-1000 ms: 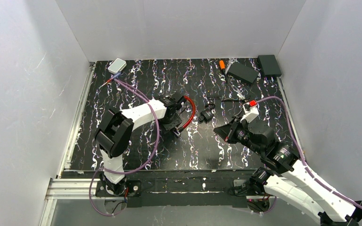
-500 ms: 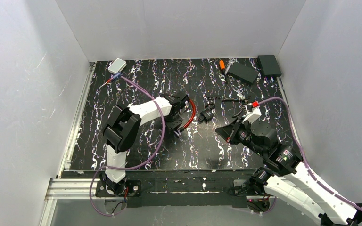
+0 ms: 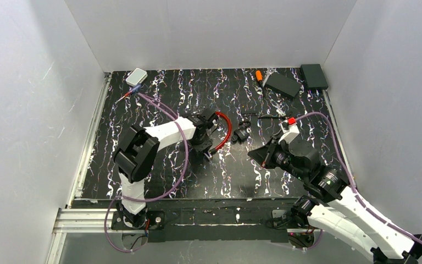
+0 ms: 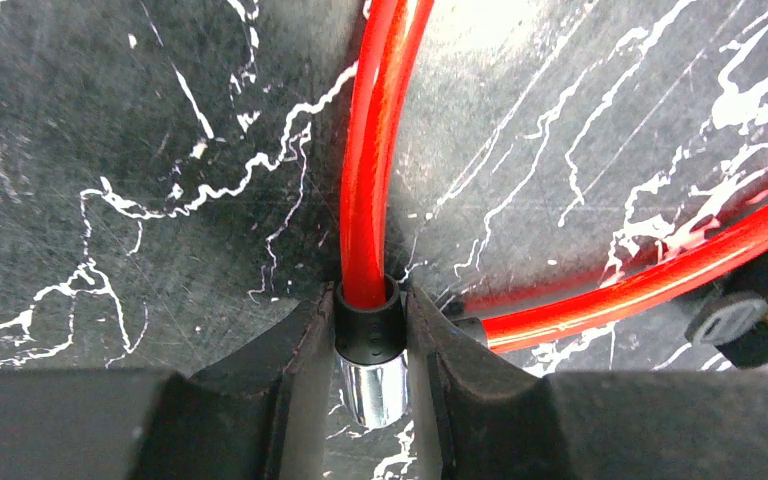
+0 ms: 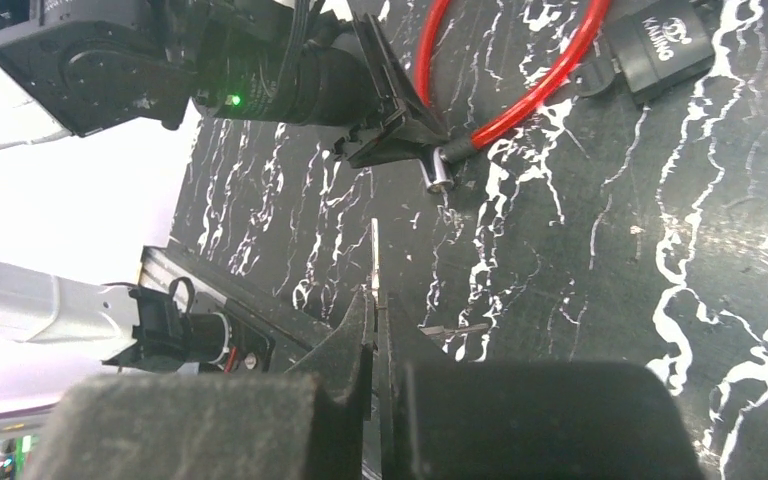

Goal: Unlock with the key

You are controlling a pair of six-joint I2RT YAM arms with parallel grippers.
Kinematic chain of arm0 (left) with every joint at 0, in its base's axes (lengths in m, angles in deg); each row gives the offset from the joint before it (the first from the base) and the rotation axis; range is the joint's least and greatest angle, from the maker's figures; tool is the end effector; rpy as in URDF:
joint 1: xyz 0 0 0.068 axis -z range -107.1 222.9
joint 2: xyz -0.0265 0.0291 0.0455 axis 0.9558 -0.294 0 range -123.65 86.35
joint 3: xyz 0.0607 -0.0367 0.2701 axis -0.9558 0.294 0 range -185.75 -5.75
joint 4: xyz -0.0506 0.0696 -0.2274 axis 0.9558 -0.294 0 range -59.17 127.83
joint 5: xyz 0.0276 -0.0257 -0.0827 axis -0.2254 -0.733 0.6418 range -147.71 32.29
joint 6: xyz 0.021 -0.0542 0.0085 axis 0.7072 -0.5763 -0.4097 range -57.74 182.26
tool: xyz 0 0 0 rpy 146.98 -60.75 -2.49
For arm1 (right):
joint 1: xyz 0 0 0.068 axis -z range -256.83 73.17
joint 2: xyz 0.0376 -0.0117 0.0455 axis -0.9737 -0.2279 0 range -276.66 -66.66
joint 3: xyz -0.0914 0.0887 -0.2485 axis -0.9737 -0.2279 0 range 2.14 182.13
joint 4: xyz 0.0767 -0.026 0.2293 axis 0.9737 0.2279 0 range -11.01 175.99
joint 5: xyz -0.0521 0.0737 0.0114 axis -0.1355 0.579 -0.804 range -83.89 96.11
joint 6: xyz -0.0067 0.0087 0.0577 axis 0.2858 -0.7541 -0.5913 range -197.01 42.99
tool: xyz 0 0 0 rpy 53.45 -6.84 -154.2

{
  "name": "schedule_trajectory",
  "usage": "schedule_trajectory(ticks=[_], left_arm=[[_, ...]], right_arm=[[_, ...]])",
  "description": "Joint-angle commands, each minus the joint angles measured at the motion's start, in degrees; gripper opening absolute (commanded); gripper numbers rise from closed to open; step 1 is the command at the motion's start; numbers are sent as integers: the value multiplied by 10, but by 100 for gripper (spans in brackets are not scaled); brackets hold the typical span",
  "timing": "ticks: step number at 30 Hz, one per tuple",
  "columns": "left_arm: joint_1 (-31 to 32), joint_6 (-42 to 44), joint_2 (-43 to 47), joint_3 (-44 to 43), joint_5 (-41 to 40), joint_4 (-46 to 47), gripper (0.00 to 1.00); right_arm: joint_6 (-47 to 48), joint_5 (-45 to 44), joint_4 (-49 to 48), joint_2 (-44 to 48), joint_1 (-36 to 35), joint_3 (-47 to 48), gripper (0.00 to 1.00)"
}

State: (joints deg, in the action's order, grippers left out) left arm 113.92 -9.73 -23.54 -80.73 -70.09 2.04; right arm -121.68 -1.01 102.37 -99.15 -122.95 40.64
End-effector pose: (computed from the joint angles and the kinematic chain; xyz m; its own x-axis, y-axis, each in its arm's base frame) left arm 0.2847 -0.2356 0.1791 -0.7789 -0.5536 -0.2946 -0.4956 0.8313 -0.2518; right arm 0.0874 0.0832 0.3075 -0.5924 0.3905 -0.7047 -0.3049 0.7010 0.6447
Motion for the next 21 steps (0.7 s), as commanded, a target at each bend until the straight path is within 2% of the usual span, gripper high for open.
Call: schedule_trajectory(ticks=[1, 10, 21], left_arm=[[0, -20, 57, 59, 45, 70, 0], [-7, -40, 124, 134, 108, 135, 0], [-31, -59, 180, 203, 199, 221, 0]], right_arm=[[-8, 41, -74, -13, 1, -9, 1], [-81, 135, -198, -88, 2, -76, 1], [-143, 181, -370, -150, 2, -173, 1]])
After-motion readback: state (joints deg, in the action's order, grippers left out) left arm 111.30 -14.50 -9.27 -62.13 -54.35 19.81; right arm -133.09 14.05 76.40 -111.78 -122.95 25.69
